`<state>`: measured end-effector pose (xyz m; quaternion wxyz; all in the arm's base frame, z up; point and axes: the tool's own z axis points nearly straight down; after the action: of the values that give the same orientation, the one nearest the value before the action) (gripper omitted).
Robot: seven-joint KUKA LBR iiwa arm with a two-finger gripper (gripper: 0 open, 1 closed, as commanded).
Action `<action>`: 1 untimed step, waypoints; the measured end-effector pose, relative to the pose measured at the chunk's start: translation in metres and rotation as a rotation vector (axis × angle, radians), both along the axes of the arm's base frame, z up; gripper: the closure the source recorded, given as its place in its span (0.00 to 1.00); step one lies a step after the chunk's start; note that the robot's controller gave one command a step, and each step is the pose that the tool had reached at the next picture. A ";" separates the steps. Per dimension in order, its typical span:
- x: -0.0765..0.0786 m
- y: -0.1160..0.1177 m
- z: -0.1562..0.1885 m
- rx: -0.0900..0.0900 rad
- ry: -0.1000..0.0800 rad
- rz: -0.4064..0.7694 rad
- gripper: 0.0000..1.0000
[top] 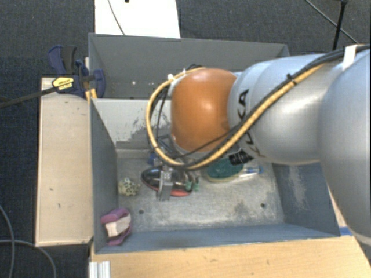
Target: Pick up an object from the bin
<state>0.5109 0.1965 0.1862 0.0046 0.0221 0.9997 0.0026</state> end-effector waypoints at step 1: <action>-0.002 -0.002 -0.005 -0.003 0.008 -0.004 0.00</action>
Offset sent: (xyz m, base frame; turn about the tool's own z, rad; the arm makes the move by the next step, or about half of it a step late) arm 0.0000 0.0000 0.0000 0.0000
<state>0.5093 0.1948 0.1817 0.0008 0.0239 0.9997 0.0008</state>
